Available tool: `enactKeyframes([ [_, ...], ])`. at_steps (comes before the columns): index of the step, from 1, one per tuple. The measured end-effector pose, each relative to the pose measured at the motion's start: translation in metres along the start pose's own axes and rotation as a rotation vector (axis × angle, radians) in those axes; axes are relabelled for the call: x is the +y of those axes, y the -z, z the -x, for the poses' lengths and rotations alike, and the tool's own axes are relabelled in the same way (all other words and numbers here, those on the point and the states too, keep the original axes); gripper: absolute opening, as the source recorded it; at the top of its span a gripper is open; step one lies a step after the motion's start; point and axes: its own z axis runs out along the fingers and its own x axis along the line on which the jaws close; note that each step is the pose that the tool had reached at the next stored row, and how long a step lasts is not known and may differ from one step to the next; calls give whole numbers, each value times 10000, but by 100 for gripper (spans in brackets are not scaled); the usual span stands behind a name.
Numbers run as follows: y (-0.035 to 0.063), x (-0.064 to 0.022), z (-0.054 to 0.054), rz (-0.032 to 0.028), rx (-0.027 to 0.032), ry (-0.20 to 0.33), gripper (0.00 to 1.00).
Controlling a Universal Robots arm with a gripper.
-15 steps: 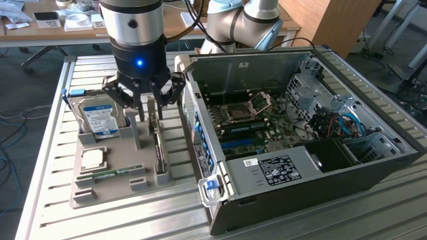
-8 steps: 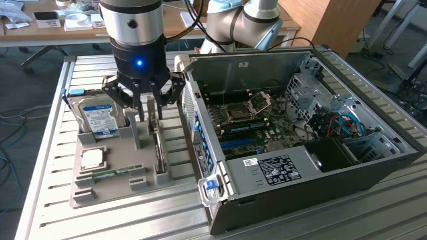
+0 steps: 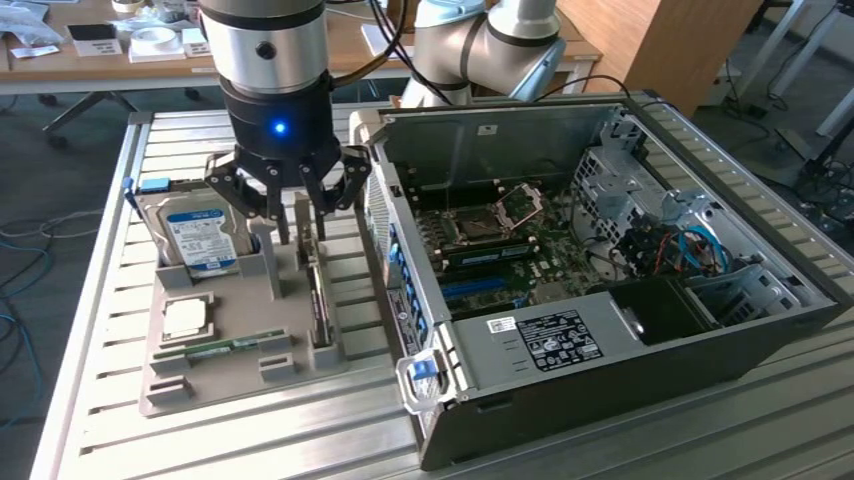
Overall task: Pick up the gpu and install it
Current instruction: 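Pick up the gpu and move the gpu toward the slot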
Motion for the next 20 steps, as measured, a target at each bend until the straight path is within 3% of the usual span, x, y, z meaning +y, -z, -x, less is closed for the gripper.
enactKeyframes([
  [20,-39,-2,-1,2,-2,0,41],
])
